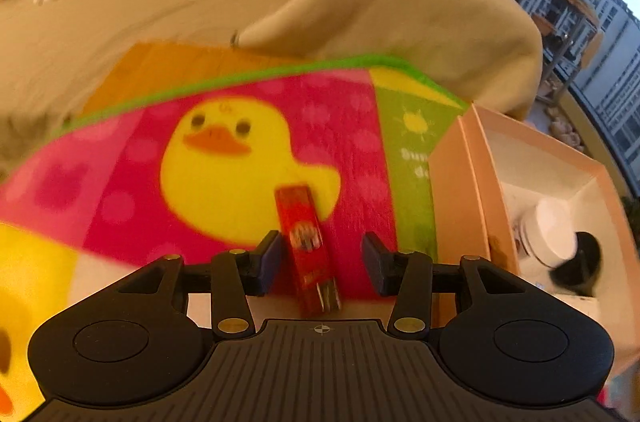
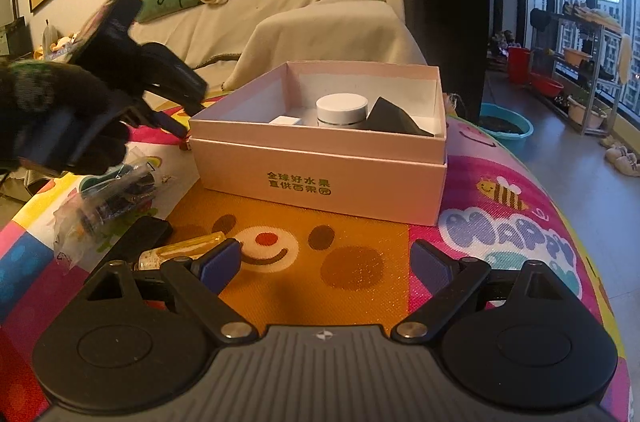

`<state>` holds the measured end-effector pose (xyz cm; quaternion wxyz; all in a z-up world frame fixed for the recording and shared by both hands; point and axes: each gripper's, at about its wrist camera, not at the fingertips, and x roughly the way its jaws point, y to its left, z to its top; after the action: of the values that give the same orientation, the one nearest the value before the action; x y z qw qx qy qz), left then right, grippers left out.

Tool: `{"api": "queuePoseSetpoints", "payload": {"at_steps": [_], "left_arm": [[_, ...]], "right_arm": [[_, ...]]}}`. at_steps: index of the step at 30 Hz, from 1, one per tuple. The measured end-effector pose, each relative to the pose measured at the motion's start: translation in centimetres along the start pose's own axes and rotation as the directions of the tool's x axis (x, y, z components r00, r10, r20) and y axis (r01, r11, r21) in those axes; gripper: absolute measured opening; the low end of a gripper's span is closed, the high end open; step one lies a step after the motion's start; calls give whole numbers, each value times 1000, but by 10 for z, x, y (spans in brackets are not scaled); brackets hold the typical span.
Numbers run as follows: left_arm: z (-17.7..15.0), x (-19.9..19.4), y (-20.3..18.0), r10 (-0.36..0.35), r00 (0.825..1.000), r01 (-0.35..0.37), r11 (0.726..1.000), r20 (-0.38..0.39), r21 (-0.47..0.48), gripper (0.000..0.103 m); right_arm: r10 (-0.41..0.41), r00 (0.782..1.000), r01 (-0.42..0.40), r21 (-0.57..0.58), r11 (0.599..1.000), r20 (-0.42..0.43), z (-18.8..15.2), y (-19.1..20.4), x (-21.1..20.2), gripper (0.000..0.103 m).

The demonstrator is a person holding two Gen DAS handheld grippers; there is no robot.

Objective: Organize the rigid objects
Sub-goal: 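Grasp the red lighter on the mat with the left tool and lift it, then grasp the white plug adapter with the right tool while the left tool holds the lighter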

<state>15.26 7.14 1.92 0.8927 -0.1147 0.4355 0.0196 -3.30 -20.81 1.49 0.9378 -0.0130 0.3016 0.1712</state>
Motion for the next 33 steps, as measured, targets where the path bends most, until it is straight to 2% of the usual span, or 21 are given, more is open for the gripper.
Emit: {"api": "queuePoseSetpoints", "payload": {"at_steps": [1,2,3,7,11,13,17,20,23,26,30,33], "left_arm": [[-1,1,-1,5,1000,-5,1000,7,17,46],[-3,0,-1,6,1000,-6,999,17,36,28],[-6,-2,0,-5,1000,3,998,21,56,26],[-26,-19,12,-99,995,98,994,19,53,26],[-57,-50,16,-176,984,174,980,11,98,25],[-72,-73,18,-238,971,233,966,26,109,25],[-103,-125,15,-360,932,351,924,37,154,25],[-132,-155,12,-395,919,386,896,-7,221,25],[-162,-166,14,-359,931,363,896,-66,255,25],[-189,-165,23,-309,947,322,913,-90,252,26],[-196,-156,41,-283,959,282,945,-14,166,26],[-197,-150,37,-259,965,251,954,32,164,23]], "right_arm": [[0,1000,0,2,1000,-4,0,0,1,92],[1,1000,-1,4,1000,-7,0,-1,1,92],[1,1000,-1,7,1000,-8,0,-1,1,92],[0,1000,0,19,1000,-9,1,-3,1,92],[0,1000,1,26,1000,-25,1,-3,4,92],[-1,1000,1,29,1000,-29,1,-4,4,92],[-1,999,2,28,1000,-37,1,-3,6,92],[-3,999,4,25,1000,-48,2,-3,8,92],[-4,999,6,29,1000,-53,2,-3,9,92],[-5,998,6,27,1000,-59,2,-3,9,92],[-9,997,10,16,1000,-73,3,-2,11,92],[-18,999,18,-18,1000,-37,2,6,0,92]]}}
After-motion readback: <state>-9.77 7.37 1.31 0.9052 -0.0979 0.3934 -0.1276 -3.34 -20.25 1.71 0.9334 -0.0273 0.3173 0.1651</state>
